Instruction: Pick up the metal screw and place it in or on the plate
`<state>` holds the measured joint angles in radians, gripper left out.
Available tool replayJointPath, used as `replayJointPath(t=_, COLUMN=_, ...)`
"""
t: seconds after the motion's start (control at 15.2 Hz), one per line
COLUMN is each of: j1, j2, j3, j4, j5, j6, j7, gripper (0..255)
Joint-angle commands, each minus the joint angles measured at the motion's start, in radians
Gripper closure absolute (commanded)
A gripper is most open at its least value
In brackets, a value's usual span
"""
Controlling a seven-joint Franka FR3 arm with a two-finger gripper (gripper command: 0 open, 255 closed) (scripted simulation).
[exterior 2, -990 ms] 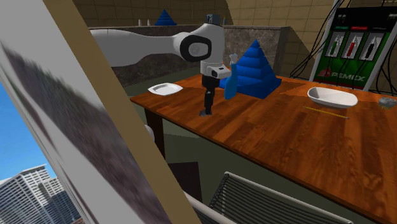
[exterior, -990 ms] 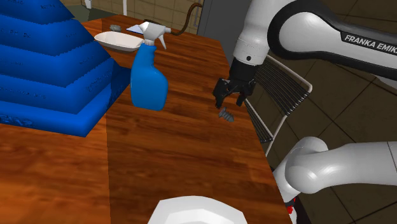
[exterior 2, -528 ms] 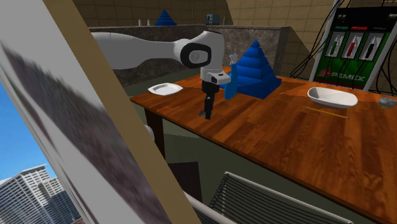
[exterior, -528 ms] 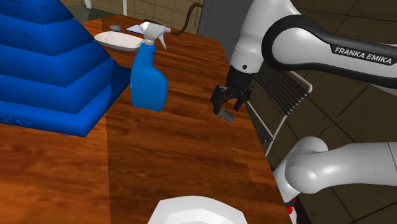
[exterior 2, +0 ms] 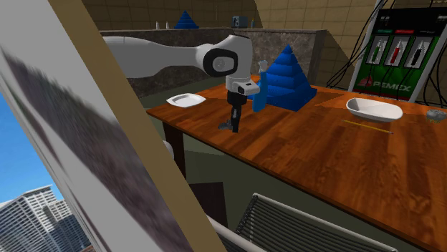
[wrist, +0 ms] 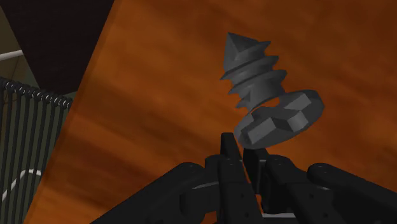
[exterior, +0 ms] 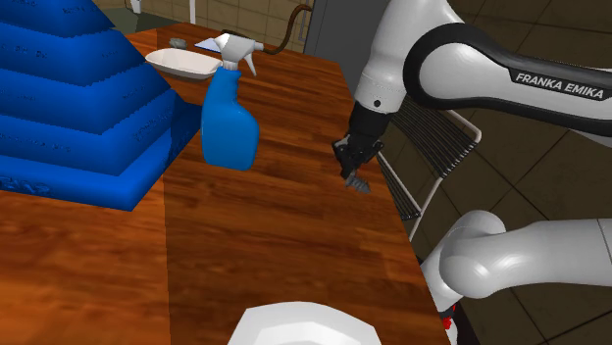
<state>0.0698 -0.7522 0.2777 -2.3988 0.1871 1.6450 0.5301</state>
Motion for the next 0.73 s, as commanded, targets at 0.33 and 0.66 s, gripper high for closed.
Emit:
replayJointPath(t=0.33, j1=0.000, j2=0.000, j3=0.000, j4=0.000, j5=0.000, j6=0.000, j7=0.000, gripper=255)
replayJointPath(t=0.66, j1=0.144, j2=-0.021, j3=-0.181, j4=0.063, j5=0.080, j6=-0.129, j7=-0.365, gripper=0)
